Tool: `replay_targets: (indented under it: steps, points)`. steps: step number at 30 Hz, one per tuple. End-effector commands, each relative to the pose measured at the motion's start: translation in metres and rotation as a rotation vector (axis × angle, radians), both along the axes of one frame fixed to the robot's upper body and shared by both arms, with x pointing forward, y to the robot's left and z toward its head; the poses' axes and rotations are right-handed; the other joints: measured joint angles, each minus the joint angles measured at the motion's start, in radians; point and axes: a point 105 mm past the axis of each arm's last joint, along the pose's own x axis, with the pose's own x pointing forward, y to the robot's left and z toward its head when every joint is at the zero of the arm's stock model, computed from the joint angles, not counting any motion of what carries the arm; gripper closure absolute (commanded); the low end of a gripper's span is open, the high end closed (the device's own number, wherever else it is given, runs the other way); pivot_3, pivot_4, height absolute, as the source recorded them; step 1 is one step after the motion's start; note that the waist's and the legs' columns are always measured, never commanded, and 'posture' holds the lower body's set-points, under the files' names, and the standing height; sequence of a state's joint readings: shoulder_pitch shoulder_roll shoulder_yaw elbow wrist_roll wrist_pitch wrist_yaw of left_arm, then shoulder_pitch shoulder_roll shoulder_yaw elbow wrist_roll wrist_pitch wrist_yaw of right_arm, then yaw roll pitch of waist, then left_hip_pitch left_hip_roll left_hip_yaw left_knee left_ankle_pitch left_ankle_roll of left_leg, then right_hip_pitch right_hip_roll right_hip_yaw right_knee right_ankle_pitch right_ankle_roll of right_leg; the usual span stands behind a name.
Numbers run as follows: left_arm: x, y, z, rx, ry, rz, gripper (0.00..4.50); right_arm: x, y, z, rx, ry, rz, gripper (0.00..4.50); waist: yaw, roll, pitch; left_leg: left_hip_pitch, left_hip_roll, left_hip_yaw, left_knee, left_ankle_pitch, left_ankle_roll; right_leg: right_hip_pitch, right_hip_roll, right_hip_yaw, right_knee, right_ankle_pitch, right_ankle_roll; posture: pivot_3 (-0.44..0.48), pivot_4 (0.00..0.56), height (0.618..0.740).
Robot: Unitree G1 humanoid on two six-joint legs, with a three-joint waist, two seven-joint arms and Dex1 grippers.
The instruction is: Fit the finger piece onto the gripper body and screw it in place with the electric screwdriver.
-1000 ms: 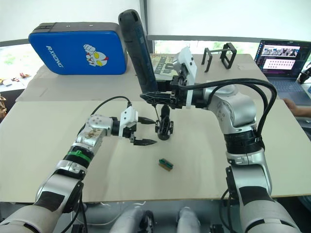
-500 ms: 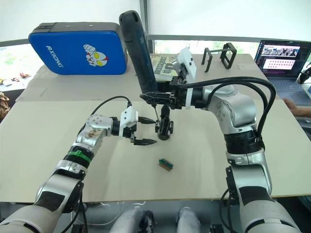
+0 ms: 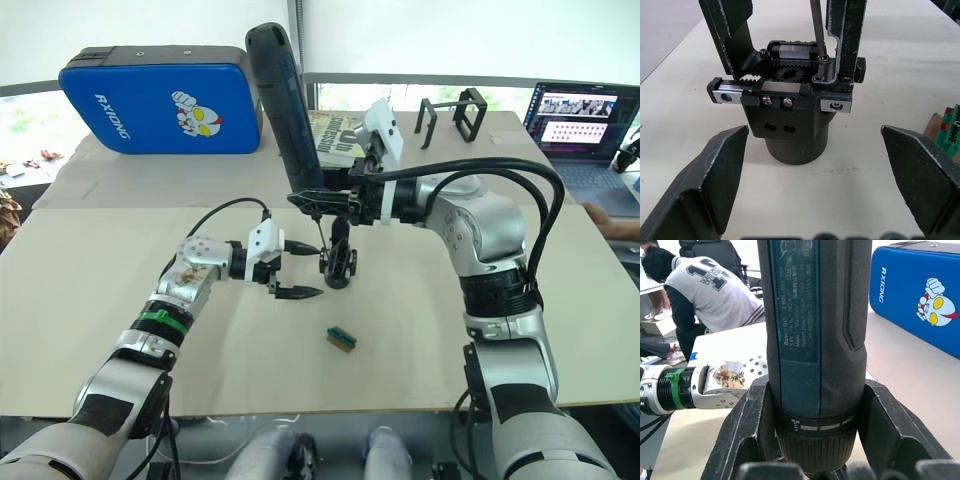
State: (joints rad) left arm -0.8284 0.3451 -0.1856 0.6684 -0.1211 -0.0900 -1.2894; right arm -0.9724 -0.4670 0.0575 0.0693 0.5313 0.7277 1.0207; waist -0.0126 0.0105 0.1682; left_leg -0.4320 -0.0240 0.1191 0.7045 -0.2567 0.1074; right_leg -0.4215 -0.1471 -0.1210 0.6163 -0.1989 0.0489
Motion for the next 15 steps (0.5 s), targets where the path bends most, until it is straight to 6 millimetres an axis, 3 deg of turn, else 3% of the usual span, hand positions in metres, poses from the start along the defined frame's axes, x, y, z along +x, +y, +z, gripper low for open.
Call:
replay_targets:
  steps: [1, 15]
  points:
    - [0.0019, -0.0022, 0.0132, -0.011, -0.056, -0.015, 0.0, -0.0057, -0.0016, 0.0214, 0.038, -0.097, 0.012, 2.58, 0.0, 0.0, 0.0, 0.0, 0.0, 0.0, 0.0, 0.0, 0.0, 0.0, 0.0, 0.0, 0.0, 0.0, 0.0, 0.0, 0.15, 0.74]
    - [0.0015, -0.0028, 0.0127, -0.009, -0.057, -0.017, 0.0, -0.0038, -0.004, 0.0173, 0.021, -0.105, 0.006, 2.58, 0.0, 0.0, 0.0, 0.0, 0.0, 0.0, 0.0, 0.0, 0.0, 0.0, 0.0, 0.0, 0.0, 0.0, 0.0, 0.0, 0.15, 0.74]
